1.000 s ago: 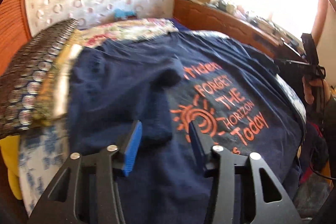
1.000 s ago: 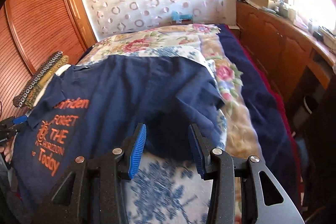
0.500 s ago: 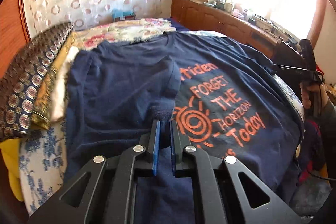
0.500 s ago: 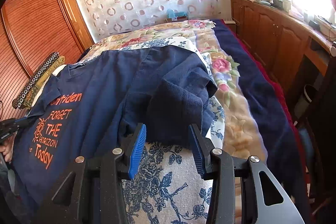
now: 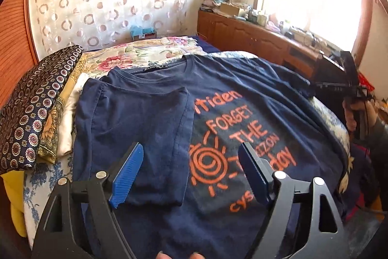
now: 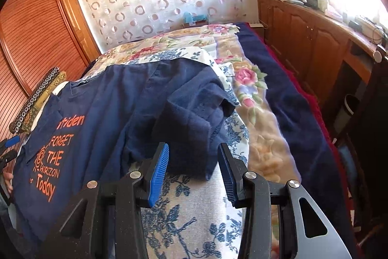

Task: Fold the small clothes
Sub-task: 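Grasp the sleeve opposite the fold with the right tool, fold inward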

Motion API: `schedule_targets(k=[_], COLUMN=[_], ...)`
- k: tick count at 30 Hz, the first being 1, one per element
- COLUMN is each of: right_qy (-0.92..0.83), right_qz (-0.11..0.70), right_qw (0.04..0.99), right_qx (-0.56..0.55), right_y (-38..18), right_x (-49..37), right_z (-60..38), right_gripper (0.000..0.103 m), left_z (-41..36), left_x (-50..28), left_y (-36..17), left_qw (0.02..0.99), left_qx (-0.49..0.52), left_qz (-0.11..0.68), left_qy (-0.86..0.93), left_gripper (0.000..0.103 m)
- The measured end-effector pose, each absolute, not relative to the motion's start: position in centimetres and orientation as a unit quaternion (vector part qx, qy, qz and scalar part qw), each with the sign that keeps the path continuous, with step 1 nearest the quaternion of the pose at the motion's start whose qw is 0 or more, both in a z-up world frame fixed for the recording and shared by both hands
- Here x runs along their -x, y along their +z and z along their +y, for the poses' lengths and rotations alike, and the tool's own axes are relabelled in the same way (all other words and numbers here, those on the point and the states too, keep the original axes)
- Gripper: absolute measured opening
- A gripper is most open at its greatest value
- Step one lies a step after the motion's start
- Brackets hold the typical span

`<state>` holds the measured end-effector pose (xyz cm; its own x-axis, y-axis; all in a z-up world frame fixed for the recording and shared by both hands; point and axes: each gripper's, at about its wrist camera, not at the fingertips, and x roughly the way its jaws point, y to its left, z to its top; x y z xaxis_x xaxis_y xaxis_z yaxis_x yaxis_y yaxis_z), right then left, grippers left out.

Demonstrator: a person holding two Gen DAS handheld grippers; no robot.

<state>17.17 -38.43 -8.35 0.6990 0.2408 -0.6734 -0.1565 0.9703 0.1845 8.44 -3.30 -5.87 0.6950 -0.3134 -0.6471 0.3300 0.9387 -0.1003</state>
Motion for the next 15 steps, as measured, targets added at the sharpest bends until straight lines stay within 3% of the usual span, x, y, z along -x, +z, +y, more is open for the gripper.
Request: schedule_targets(k=[13, 14, 15], right_qy=[0.110, 0.108, 0.109], right_qz=[0.406, 0.403, 0.399], right_qw=[0.905, 0.906, 0.908], right_qx=[-0.070, -0.066, -0.059], right_y=[-9.6, -9.4, -9.3], right_x=[-19.7, -19.8, -19.8], right_z=[-37.8, -37.8, -37.7], right_gripper=[0.044, 0.040, 0.020], left_z=[-4.1, -4.1, -4.1], left_x=[-10.8, -11.0, -11.1], left_y=[-8.3, -8.6, -8.9], left_qw=[0.912, 0.909, 0.908], left_qx=[-0.018, -0.016, -0.016], left_qz=[0.389, 0.396, 0.400], left_qy=[-0.127, -0.126, -0.125], left_gripper=[0.081, 0.082, 0.081])
